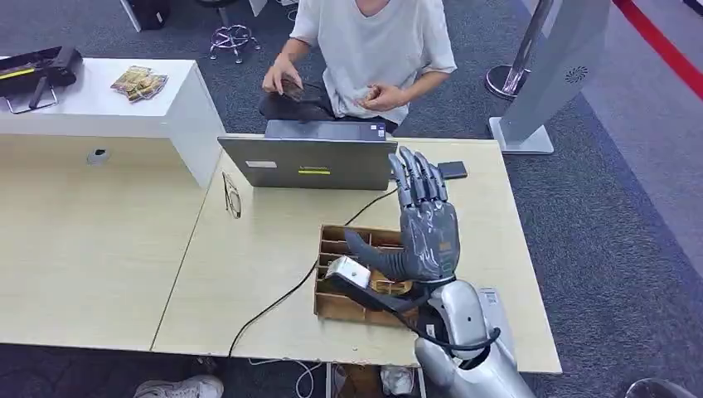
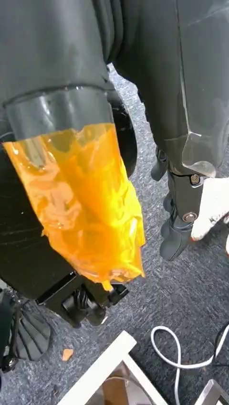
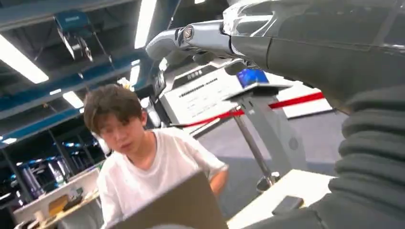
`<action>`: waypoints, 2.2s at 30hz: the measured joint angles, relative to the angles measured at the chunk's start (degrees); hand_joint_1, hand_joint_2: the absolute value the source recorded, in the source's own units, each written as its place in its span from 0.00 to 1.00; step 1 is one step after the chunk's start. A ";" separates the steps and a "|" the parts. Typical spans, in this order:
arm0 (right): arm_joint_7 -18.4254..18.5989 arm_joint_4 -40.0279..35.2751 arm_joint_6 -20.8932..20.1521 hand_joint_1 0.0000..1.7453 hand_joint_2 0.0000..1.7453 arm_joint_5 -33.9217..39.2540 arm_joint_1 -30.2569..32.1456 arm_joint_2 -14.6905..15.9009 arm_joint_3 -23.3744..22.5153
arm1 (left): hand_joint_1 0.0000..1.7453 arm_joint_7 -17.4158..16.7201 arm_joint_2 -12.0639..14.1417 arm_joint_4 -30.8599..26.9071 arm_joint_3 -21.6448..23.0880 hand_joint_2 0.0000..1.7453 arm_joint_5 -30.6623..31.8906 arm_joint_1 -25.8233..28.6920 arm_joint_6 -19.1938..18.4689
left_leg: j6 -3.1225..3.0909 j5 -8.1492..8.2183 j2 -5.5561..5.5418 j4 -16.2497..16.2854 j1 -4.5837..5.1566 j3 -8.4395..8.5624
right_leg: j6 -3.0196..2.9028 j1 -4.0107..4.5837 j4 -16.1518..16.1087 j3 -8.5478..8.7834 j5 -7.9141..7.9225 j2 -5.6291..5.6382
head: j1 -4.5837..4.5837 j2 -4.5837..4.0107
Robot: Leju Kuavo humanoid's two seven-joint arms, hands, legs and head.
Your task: Pass the card to the sensor for recognition and then transmit it.
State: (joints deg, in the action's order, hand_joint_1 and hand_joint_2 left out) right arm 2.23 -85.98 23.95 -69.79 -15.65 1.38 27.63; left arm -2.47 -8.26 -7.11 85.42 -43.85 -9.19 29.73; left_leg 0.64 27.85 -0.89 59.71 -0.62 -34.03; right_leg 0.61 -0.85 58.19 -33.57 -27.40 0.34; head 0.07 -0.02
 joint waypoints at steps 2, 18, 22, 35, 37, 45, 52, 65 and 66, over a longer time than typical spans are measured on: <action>-0.50 -0.15 0.55 0.00 1.00 0.24 0.97 0.09 0.09 | 0.00 0.07 0.00 0.00 -0.26 0.00 -0.22 0.08 0.15 | 0.00 0.00 0.00 0.00 0.00 0.00 | 0.00 0.00 0.00 0.00 0.00 0.00 | 0.02 0.00; -1.40 -0.09 1.55 0.00 1.00 1.25 5.71 0.77 0.46 | 0.00 0.44 0.07 0.00 -1.18 0.00 -1.27 0.50 0.90 | 0.00 0.00 0.00 0.00 0.00 0.00 | 0.00 0.00 0.00 0.00 0.00 0.00 | 0.02 0.00; -1.42 0.02 1.55 0.00 1.00 1.25 6.01 0.85 0.48 | 0.00 0.94 0.07 0.00 -1.20 0.00 -1.36 0.52 0.96 | 0.00 0.00 0.00 0.00 0.00 0.00 | 0.00 0.00 0.00 0.00 0.00 0.00 | 0.00 0.00; -1.22 2.64 0.11 0.00 1.00 0.17 6.64 1.40 0.53 | 0.00 0.92 0.09 0.00 -1.20 0.00 -1.42 0.55 0.92 | 0.00 0.00 0.00 0.00 0.00 0.00 | 0.00 0.00 -0.01 0.00 0.00 0.00 | 0.00 0.00; -0.57 3.23 -0.83 0.00 1.00 -0.35 6.61 1.62 0.52 | 0.00 0.92 0.11 0.00 -1.20 0.00 -1.42 0.55 0.90 | 0.00 0.00 0.00 0.00 0.00 -0.01 | 0.00 0.00 -0.01 0.00 0.00 0.00 | 0.00 0.00; 1.20 4.98 -4.42 0.00 1.00 0.22 6.02 2.03 0.50 | 0.00 0.72 0.13 0.00 -1.20 0.00 -1.27 0.53 0.55 | 0.00 0.00 0.00 0.00 0.00 -0.01 | 0.00 0.00 -0.01 0.00 0.00 0.00 | 0.00 0.00; 1.70 6.60 -5.38 0.00 1.00 0.50 4.85 2.06 0.50 | 0.00 0.13 0.11 0.00 -1.20 0.00 -1.11 0.49 0.52 | 0.00 0.00 0.01 0.00 0.00 0.00 | 0.00 0.00 -0.01 0.00 0.00 0.00 | 0.02 0.00; 2.47 8.74 -5.92 0.14 1.00 0.77 3.52 2.06 -0.20 | 0.00 0.00 0.11 0.00 -1.20 0.00 -1.09 0.48 0.44 | 0.00 0.00 0.00 0.00 0.00 -0.01 | 0.00 0.00 -0.01 0.00 0.00 0.00 | 0.02 0.00; 2.49 8.79 -5.92 0.14 1.00 0.72 3.51 2.06 -0.22 | 0.00 0.00 0.11 0.00 -1.20 0.00 -1.07 0.48 0.44 | 0.00 0.00 0.00 0.00 0.00 -0.01 | 0.00 0.00 -0.01 0.00 0.00 0.00 | 0.00 0.00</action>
State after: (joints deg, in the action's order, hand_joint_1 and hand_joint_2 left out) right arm 4.72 -77.20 18.03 -69.07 -12.14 3.43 27.41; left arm -2.47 -8.15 -7.10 84.21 -44.92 -8.71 30.16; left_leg 0.64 27.85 -0.89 59.71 -0.62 -34.04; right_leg 0.61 -0.85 58.19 -33.57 -27.40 0.34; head 0.07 -0.02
